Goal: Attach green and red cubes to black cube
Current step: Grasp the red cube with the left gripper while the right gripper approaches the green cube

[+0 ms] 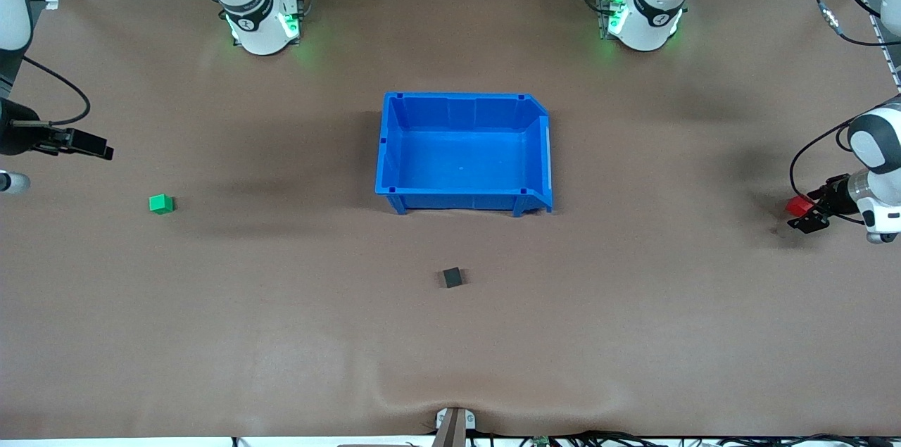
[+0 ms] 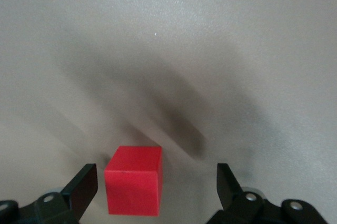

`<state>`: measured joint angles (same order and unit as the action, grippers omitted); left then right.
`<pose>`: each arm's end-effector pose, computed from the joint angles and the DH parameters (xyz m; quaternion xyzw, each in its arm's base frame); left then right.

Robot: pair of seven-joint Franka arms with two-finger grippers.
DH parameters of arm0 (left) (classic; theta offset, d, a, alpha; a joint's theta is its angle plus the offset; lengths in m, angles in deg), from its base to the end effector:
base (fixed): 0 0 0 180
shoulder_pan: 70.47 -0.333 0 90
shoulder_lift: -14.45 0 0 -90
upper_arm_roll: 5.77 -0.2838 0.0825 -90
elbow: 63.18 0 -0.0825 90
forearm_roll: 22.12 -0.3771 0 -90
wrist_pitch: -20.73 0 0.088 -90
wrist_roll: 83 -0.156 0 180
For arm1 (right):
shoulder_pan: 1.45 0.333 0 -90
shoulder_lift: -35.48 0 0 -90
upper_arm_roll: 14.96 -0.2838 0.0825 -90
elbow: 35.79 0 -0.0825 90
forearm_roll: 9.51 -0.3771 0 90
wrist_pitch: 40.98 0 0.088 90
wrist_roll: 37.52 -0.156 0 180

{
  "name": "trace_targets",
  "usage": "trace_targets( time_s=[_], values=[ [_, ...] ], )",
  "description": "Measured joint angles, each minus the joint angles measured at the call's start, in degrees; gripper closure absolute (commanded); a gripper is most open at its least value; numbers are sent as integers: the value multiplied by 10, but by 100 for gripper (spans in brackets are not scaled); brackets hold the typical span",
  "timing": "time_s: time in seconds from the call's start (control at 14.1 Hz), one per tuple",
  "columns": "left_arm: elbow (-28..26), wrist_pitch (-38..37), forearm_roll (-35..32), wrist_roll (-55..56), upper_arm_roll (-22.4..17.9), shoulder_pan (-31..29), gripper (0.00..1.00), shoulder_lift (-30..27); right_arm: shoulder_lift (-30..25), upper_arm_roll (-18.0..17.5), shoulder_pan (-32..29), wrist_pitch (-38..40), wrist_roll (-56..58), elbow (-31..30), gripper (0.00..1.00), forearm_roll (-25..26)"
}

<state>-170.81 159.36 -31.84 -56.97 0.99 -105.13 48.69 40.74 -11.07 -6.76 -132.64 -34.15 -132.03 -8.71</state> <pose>0.5334 0.2872 0.1171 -0.9147 -0.4028 0.0249 0.0206 0.5468 -0.0899 0.4451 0.9950 -0.0500 -0.0862 0.0006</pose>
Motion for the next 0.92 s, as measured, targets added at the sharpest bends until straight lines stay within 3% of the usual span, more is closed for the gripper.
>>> trace_targets(
  time_s=[0.14,0.21,0.28,0.5,0.64,0.92],
  values=[
    [0,0,0,0,-1,-4,2,2,5,0,-3,-9,5,-5,0,1],
    [0,1,0,0,-1,-5,22,2,8,1,-5,-12,7,-7,0,1],
    [0,4,0,0,-1,-6,36,2,13,1,-7,-17,9,-9,0,1],
    [0,7,0,0,-1,-8,69,3,32,1,-16,-33,16,-12,0,1],
    [-1,7,0,0,-1,-8,100,3,44,1,-20,-41,29,-13,0,1],
    [-2,8,0,0,-1,-8,100,3,60,1,-31,-53,50,-13,0,2]
  ],
)
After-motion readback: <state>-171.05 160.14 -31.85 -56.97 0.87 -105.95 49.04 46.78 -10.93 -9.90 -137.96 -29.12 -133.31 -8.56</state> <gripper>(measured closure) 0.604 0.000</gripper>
